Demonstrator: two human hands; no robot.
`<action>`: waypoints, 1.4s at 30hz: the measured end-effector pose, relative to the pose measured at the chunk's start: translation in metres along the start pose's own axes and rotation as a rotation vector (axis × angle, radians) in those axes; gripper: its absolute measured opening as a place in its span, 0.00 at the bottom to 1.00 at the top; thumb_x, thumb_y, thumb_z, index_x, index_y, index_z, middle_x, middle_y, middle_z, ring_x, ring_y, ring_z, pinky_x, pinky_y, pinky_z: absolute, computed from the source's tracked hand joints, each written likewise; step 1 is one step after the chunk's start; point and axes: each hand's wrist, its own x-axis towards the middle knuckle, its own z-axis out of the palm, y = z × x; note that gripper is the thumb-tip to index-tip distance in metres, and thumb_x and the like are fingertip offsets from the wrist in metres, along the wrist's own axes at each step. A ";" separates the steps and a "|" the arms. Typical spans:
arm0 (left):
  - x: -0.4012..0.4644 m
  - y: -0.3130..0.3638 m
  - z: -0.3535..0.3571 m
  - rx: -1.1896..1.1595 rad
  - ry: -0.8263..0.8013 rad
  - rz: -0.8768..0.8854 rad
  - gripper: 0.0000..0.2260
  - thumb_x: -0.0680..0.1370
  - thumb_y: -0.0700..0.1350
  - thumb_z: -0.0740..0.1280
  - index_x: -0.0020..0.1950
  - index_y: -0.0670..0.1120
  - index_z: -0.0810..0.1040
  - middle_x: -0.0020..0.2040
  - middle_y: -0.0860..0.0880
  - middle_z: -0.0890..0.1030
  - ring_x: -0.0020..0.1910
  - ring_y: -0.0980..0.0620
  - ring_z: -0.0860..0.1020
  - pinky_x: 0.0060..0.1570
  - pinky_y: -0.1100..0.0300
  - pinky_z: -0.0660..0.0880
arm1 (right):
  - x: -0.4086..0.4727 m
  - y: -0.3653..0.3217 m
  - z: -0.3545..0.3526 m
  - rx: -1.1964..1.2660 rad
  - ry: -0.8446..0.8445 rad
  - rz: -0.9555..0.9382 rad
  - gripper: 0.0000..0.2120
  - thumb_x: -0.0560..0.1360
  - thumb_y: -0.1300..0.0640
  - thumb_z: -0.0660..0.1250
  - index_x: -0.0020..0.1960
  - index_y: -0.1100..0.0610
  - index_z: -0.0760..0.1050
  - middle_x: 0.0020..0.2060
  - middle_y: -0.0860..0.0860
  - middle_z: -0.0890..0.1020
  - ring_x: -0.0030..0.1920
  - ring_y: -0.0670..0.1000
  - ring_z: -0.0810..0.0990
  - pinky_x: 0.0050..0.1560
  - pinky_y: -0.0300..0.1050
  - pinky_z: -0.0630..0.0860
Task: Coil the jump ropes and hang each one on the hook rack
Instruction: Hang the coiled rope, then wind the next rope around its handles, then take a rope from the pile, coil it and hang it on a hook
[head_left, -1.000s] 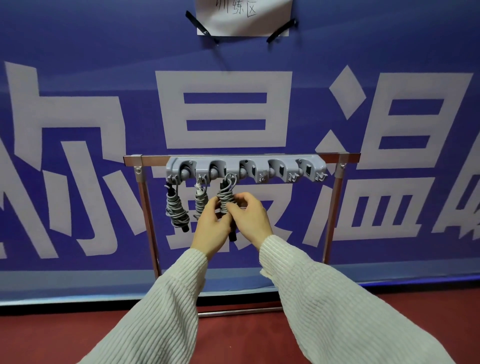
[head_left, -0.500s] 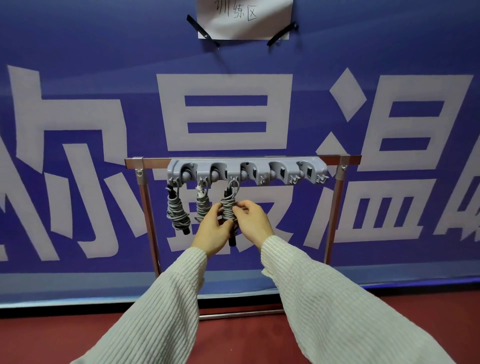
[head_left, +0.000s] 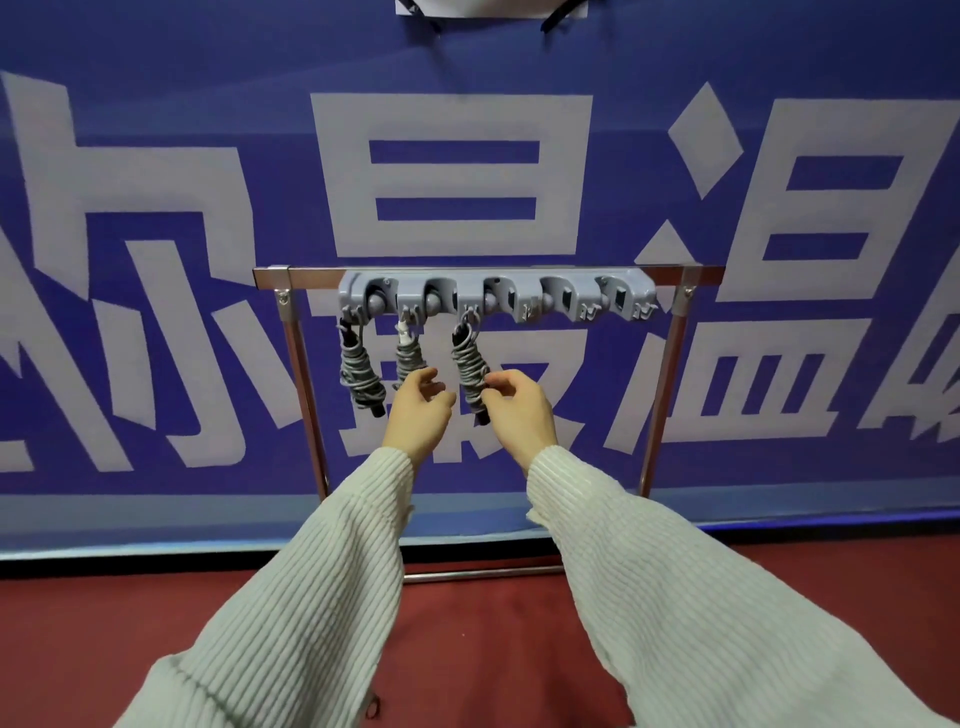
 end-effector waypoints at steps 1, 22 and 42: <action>-0.006 0.000 -0.003 -0.005 -0.006 -0.003 0.18 0.82 0.39 0.64 0.73 0.43 0.70 0.63 0.44 0.78 0.55 0.49 0.79 0.60 0.48 0.79 | -0.005 -0.001 0.001 -0.010 -0.006 -0.006 0.08 0.81 0.57 0.66 0.59 0.52 0.80 0.53 0.47 0.83 0.55 0.50 0.81 0.56 0.49 0.79; -0.115 -0.089 -0.102 -0.052 0.075 -0.035 0.09 0.83 0.37 0.62 0.46 0.44 0.80 0.44 0.44 0.83 0.40 0.52 0.83 0.41 0.58 0.78 | -0.130 0.035 0.092 -0.025 -0.326 0.086 0.08 0.78 0.55 0.68 0.40 0.50 0.82 0.39 0.51 0.86 0.43 0.52 0.84 0.51 0.57 0.81; -0.199 -0.386 -0.270 -0.065 0.534 -0.630 0.09 0.84 0.38 0.63 0.48 0.44 0.81 0.41 0.46 0.81 0.36 0.55 0.78 0.39 0.61 0.76 | -0.198 0.239 0.304 -0.263 -1.101 0.240 0.04 0.78 0.53 0.73 0.50 0.51 0.87 0.43 0.42 0.87 0.42 0.37 0.81 0.48 0.33 0.75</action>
